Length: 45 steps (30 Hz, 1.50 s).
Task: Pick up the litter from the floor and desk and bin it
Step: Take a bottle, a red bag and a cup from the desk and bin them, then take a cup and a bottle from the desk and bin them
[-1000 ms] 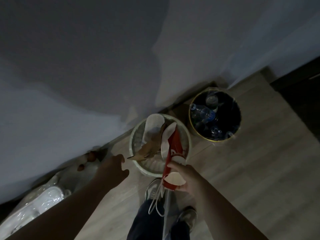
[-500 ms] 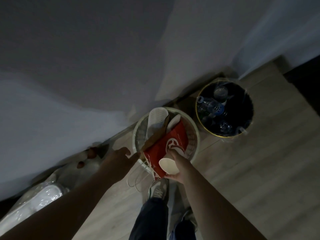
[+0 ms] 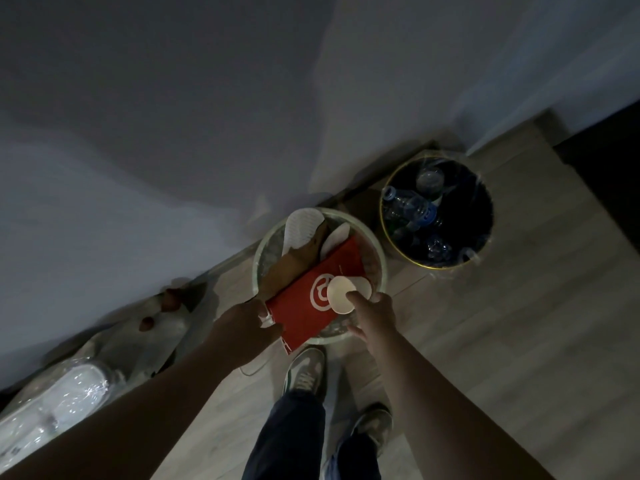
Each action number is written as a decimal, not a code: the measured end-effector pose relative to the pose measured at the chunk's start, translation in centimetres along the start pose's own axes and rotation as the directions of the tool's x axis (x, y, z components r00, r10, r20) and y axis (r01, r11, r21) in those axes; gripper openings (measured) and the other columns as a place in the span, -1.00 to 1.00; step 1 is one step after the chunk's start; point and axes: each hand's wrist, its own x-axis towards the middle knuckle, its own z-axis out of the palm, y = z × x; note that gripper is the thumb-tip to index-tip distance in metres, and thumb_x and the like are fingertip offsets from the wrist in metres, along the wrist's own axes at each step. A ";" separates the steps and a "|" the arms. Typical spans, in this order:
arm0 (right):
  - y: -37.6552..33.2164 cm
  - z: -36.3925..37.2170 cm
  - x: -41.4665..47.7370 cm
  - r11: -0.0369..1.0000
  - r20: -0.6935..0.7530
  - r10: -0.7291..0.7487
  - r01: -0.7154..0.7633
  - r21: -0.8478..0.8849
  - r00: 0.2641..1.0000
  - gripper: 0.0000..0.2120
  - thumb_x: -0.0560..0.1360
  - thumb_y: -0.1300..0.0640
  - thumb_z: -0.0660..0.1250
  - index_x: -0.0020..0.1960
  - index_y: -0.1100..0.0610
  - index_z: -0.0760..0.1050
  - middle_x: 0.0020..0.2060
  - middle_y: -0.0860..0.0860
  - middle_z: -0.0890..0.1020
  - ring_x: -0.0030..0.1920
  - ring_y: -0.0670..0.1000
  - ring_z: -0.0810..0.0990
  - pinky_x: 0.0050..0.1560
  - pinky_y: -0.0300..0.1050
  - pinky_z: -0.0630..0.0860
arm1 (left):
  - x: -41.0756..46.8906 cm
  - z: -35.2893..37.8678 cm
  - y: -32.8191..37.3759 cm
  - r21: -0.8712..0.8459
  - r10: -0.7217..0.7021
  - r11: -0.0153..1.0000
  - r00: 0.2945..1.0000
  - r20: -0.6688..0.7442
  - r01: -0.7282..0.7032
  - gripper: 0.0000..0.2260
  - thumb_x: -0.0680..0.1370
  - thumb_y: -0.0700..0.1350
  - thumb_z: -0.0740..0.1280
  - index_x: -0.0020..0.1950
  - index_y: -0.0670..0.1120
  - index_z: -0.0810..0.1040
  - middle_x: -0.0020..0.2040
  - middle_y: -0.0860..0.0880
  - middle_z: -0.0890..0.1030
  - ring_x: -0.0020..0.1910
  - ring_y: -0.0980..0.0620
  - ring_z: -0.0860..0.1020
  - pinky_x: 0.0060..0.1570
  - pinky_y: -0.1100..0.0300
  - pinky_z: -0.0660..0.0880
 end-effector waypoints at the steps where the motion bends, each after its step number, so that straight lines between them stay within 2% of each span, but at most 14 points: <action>1: 0.2 -0.1 -0.3 0.996 -0.009 -0.039 0.038 -0.086 0.999 -0.41 0.47 0.12 0.40 0.42 0.20 0.25 0.31 0.20 0.43 0.23 0.19 0.49 0.16 0.15 0.55 | -0.2 -0.2 0.1 0.012 0.001 1.000 1.000 0.003 -0.001 -0.61 0.51 0.13 0.35 0.24 -0.04 0.46 0.14 -0.01 0.56 0.04 0.06 0.53 -0.05 0.25 0.46; 4: 0.3 -0.8 -1.8 0.933 0.045 -0.157 0.163 -0.321 0.987 -0.49 0.48 0.07 0.39 0.35 0.22 0.36 0.22 0.16 0.54 0.16 0.10 0.54 0.03 -0.05 0.56 | -1.1 -1.2 0.8 0.029 0.017 0.999 1.000 -0.004 -0.017 -0.62 0.52 0.11 0.34 0.25 -0.05 0.46 0.15 -0.03 0.57 0.04 0.07 0.53 -0.08 0.28 0.44; 6: -0.2 -1.9 -3.3 0.853 0.088 -0.237 0.251 -0.458 0.967 -0.58 0.48 0.06 0.38 0.27 0.22 0.44 0.14 0.11 0.60 0.03 -0.01 0.54 -0.11 -0.21 0.42 | -2.1 -2.2 1.6 0.027 0.033 0.999 0.999 -0.018 -0.032 -0.63 0.52 0.09 0.34 0.25 -0.05 0.47 0.15 -0.03 0.57 0.05 0.05 0.54 -0.05 0.26 0.45; 9: -1.3 -3.8 -6.3 0.714 0.173 -0.329 0.364 -0.598 0.929 -0.63 0.47 0.05 0.40 0.23 0.15 0.45 0.10 0.03 0.60 0.06 -0.02 0.55 -0.06 -0.21 0.41 | -4.1 -4.3 2.9 0.010 0.054 0.998 0.998 -0.034 -0.054 -0.68 0.52 0.07 0.35 0.22 -0.03 0.50 0.06 0.01 0.57 0.00 0.08 0.53 -0.07 0.27 0.42; 11: -2.3 -5.3 -8.5 0.507 0.273 -0.379 0.445 -0.738 0.884 -0.63 0.48 0.06 0.39 0.23 0.14 0.44 0.11 0.02 0.59 0.13 0.01 0.56 -0.02 -0.22 0.42 | -5.7 -6.0 3.8 0.030 0.083 0.996 0.995 -0.054 -0.081 -0.71 0.52 0.07 0.34 0.18 -0.03 0.52 0.00 0.04 0.56 -0.01 0.10 0.52 -0.08 0.29 0.38; 14: -3.8 -7.5 -11.9 0.130 0.433 -0.400 0.518 -0.846 0.808 -0.62 0.49 0.06 0.35 0.26 0.15 0.40 0.14 0.08 0.57 0.19 0.08 0.53 0.07 -0.14 0.43 | -8.5 -8.6 5.4 0.097 0.127 0.988 0.986 -0.107 -0.117 -0.69 0.53 0.09 0.32 0.17 -0.06 0.53 0.09 -0.02 0.61 0.00 0.07 0.55 -0.09 0.32 0.40; 17: -5.3 -9.7 -15.4 -0.072 0.520 -0.403 0.540 -0.838 0.753 -0.62 0.50 0.07 0.32 0.27 0.16 0.39 0.14 0.10 0.56 0.19 0.11 0.53 0.10 -0.10 0.44 | -12.0 -10.7 7.0 0.100 0.134 0.988 0.976 -0.170 -0.118 -0.73 0.53 0.08 0.32 0.11 -0.06 0.53 0.05 -0.04 0.62 -0.12 0.08 0.52 -0.28 0.35 0.34; 21: -7.4 -13.4 -20.8 -0.195 0.584 -0.447 0.563 -0.803 0.678 -0.59 0.51 0.05 0.32 0.32 0.13 0.37 0.24 0.09 0.49 0.27 0.09 0.46 0.19 -0.09 0.40 | -17.5 -11.8 9.5 0.156 0.175 0.977 0.964 -0.201 -0.145 -0.72 0.55 0.05 0.30 0.16 -0.08 0.52 0.10 -0.05 0.61 0.06 -0.01 0.57 -0.09 0.28 0.38; 25: -9.6 -17.7 -27.3 -0.241 0.612 -0.522 0.585 -0.774 0.595 -0.64 0.52 0.04 0.32 0.27 0.12 0.41 0.22 0.06 0.51 0.26 0.08 0.47 0.17 -0.11 0.40 | -23.8 -12.9 12.3 0.184 0.213 0.968 0.948 -0.237 -0.172 -0.71 0.55 0.07 0.28 0.15 -0.09 0.51 0.09 -0.05 0.61 0.06 -0.01 0.57 0.04 0.18 0.50; 28: -11.1 -21.1 -33.0 -0.301 0.660 -0.561 0.619 -0.725 0.501 -0.64 0.50 0.00 0.34 0.24 0.12 0.44 0.19 0.06 0.54 0.22 0.09 0.50 0.13 -0.11 0.43 | -29.7 -14.2 14.3 0.154 0.241 0.967 0.917 -0.317 -0.201 -0.66 0.54 0.14 0.27 0.15 -0.08 0.51 0.08 -0.03 0.59 0.07 -0.01 0.55 0.10 0.13 0.49; 31: -13.1 -24.2 -39.2 -0.333 0.671 -0.628 0.644 -0.689 0.394 -0.64 0.46 0.00 0.37 0.20 0.10 0.47 0.15 0.03 0.55 0.19 0.06 0.48 0.08 -0.14 0.41 | -36.2 -16.6 16.2 0.226 0.323 0.942 0.851 -0.414 -0.247 -0.67 0.54 0.11 0.29 0.21 -0.04 0.48 0.13 -0.01 0.58 0.09 0.02 0.53 0.11 0.18 0.47; 34: -16.5 -26.6 -45.9 -0.410 0.682 -0.675 0.626 -0.663 0.280 -0.68 0.47 -0.03 0.36 0.15 0.06 0.45 0.06 0.00 0.53 0.08 0.02 0.49 -0.07 -0.16 0.34 | -43.2 -20.3 17.6 0.295 0.390 0.916 0.765 -0.513 -0.270 -0.67 0.55 0.11 0.29 0.24 -0.03 0.46 0.12 0.01 0.57 0.06 0.05 0.52 0.06 0.23 0.43; 37: -20.3 -27.8 -53.4 -0.479 0.703 -0.689 0.617 -0.625 0.176 -0.57 0.48 -0.03 0.36 0.29 0.06 0.40 0.14 0.01 0.52 0.11 0.02 0.49 0.03 -0.17 0.41 | -50.6 -25.0 18.7 0.360 0.428 0.900 0.661 -0.616 -0.246 -0.65 0.54 0.12 0.29 0.25 -0.01 0.46 0.11 0.05 0.58 0.06 0.07 0.53 0.04 0.25 0.41; 45: -25.1 -29.0 -74.1 -0.675 0.668 -0.698 0.548 -0.495 -0.258 -0.59 0.47 -0.03 0.38 0.28 0.01 0.44 0.16 -0.02 0.54 0.15 0.00 0.49 0.14 -0.14 0.42 | -70.2 -34.9 17.5 0.404 0.423 0.906 0.337 -0.841 -0.129 -0.65 0.53 0.12 0.31 0.25 0.01 0.46 0.11 0.07 0.58 0.06 0.07 0.55 0.05 0.21 0.47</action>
